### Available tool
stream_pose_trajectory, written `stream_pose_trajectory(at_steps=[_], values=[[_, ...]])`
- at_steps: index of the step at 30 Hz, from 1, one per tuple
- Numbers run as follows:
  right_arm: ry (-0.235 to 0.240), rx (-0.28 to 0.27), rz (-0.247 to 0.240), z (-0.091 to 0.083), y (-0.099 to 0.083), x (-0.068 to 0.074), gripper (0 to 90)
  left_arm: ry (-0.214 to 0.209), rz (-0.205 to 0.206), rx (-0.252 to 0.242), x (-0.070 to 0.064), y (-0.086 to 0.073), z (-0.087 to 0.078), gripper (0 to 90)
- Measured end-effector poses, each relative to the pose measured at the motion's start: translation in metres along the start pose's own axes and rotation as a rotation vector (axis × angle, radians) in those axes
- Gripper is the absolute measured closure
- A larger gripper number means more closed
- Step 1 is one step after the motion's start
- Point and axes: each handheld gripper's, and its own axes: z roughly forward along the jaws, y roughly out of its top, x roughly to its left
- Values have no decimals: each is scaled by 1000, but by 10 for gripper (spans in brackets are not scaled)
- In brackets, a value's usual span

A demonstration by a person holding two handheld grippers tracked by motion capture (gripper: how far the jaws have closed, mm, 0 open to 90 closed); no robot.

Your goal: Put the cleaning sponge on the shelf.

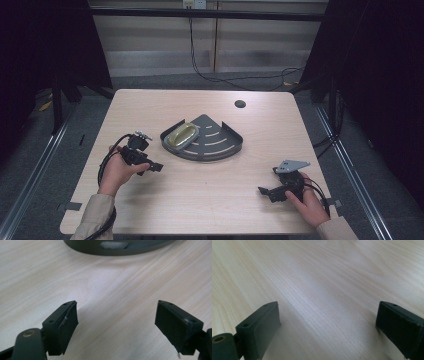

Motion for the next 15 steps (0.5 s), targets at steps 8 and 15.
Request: stream_pose_trajectory(at_steps=[8,15], values=[[0,0,0,0,0,0,48,9,-3,5,2,-15,9,181],[0,0,0,0,0,0,48,18,41,-16,-1,-21,12,180]])
